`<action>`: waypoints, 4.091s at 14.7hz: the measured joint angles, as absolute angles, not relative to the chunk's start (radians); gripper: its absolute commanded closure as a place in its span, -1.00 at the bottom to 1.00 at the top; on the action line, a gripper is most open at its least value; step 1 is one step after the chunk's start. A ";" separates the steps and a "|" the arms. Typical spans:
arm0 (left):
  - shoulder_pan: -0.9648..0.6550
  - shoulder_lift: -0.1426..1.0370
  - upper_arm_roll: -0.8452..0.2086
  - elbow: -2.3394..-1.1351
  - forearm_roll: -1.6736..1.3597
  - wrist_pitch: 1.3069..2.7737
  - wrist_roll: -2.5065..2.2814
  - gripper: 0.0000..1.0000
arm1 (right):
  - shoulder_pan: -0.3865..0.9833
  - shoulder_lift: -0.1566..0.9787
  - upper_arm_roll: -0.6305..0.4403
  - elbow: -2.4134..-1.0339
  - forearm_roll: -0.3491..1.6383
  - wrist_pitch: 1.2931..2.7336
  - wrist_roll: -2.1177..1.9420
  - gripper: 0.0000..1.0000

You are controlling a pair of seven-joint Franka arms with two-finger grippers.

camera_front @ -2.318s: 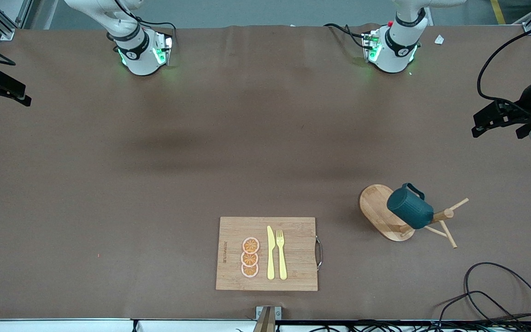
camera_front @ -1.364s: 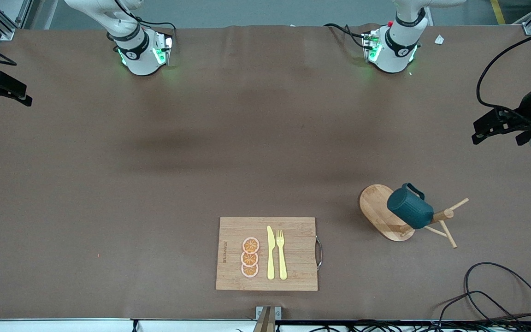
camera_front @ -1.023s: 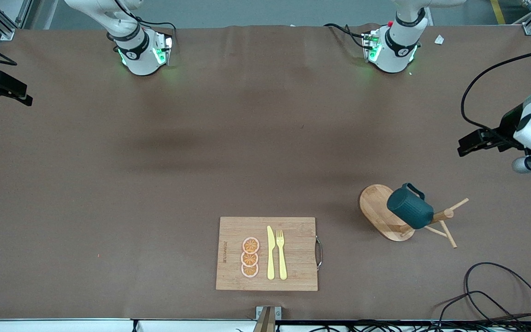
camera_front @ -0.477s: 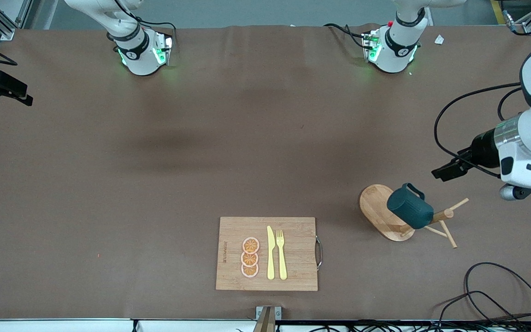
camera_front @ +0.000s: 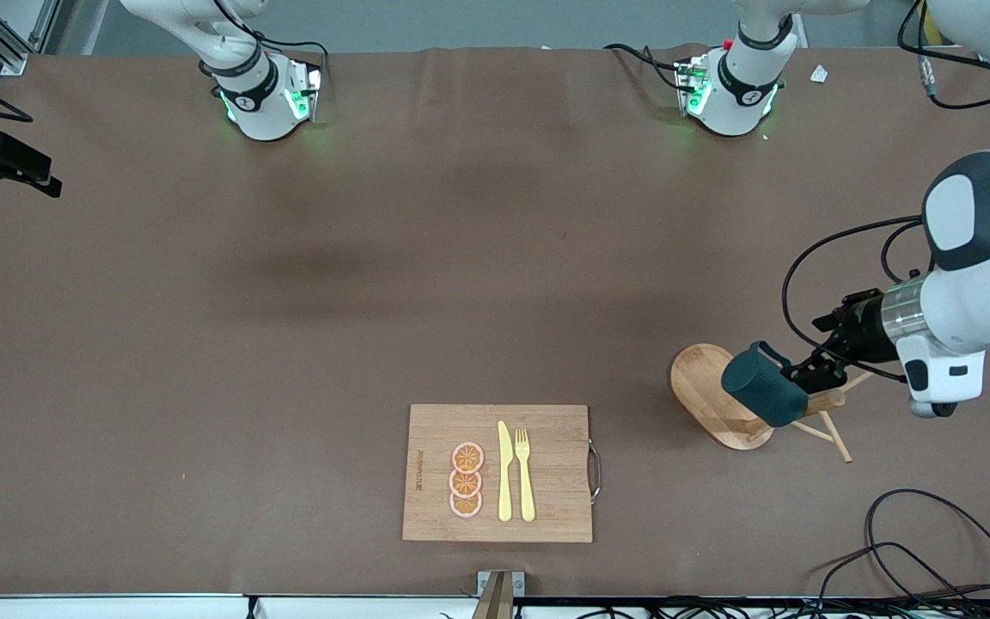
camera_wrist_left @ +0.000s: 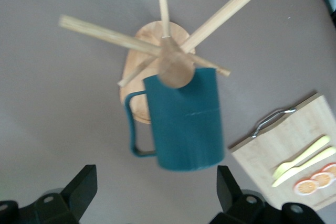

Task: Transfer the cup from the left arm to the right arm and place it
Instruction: 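Close the left gripper around the teal mug body, then lift the teal mug off the stand with the left gripper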

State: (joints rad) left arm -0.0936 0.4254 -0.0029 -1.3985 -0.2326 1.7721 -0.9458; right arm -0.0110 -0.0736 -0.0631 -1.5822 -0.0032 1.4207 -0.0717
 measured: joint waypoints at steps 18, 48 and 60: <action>-0.093 0.552 -0.005 -1.382 -0.263 1.894 -0.950 -1.00 | -0.011 -0.074 -0.063 -1.582 -0.003 1.420 -0.072 -1.00; -0.096 0.459 -0.193 -1.351 -0.330 1.878 -1.223 -0.13 | -0.011 -0.074 -0.063 -1.582 -0.003 1.420 -0.072 -1.00; -0.474 0.441 -0.230 -1.353 0.117 1.886 -1.354 -0.13 | -0.012 -0.074 -0.066 -1.578 -0.003 1.421 -0.070 -1.00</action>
